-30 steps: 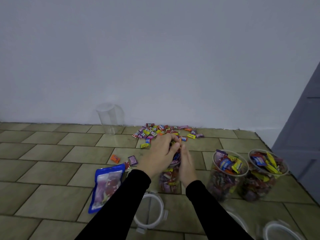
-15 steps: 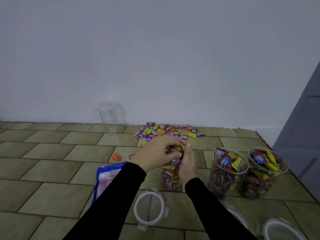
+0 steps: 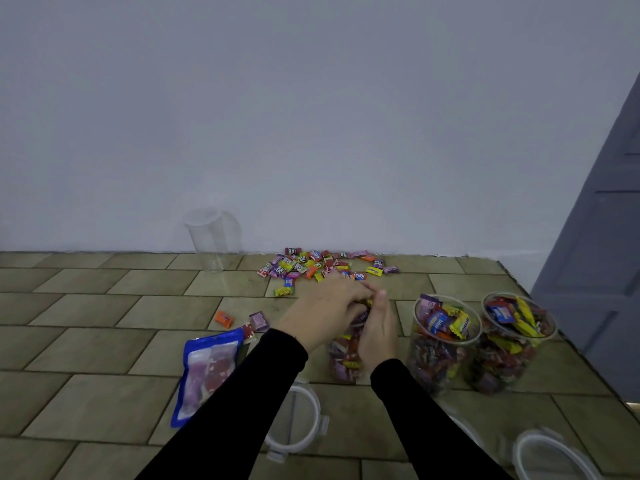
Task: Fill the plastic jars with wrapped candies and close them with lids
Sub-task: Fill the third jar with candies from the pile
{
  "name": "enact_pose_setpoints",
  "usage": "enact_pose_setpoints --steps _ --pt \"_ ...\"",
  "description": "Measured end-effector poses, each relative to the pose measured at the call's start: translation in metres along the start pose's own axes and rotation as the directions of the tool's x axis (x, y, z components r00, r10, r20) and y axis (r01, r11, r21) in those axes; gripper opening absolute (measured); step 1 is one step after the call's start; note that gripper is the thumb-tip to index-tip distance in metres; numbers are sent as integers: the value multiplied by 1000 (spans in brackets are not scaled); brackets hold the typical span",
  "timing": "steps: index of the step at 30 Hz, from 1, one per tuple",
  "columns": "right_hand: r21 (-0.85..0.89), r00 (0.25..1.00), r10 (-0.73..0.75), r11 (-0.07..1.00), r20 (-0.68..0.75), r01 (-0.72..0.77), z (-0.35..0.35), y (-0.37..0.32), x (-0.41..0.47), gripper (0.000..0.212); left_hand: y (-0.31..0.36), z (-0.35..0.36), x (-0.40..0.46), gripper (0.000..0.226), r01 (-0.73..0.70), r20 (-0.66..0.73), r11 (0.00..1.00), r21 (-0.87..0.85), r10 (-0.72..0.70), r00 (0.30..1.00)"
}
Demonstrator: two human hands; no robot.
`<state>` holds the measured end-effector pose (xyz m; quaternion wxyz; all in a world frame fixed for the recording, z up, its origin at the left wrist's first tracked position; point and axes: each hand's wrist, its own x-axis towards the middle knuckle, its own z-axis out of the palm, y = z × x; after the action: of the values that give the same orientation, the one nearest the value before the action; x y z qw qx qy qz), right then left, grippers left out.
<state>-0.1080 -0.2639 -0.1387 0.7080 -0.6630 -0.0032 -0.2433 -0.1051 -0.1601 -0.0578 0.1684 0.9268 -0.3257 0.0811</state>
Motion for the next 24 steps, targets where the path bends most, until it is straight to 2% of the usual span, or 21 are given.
enact_pose_setpoints --steps 2,5,7,10,15,20,24 --pt "-11 1000 -25 1000 -1 25 -3 2 1 54 -5 3 0 29 14 -29 1000 -14 -14 999" --pt "-23 999 -36 999 7 37 -4 1 1 59 -12 4 0 42 30 -4 999 -33 -31 1000" --pt "-53 999 -42 998 4 42 -5 0 1 57 -10 -6 -2 34 41 15 997 -62 -40 999" --pt "-71 999 -36 997 6 37 -6 -3 0 53 -10 -20 -5 29 10 -34 996 -90 -13 999" --pt "-77 1000 -27 997 9 27 -7 -4 0 52 -19 -16 -4 21 68 43 997 -22 -67 997" --pt "-70 999 -45 996 7 46 -6 -3 1 64 -19 -16 -7 16 76 -26 989 -124 -80 996" --pt "-91 1000 -19 996 13 20 -6 0 0 67 -14 -19 -5 43 22 48 992 -126 -16 999"
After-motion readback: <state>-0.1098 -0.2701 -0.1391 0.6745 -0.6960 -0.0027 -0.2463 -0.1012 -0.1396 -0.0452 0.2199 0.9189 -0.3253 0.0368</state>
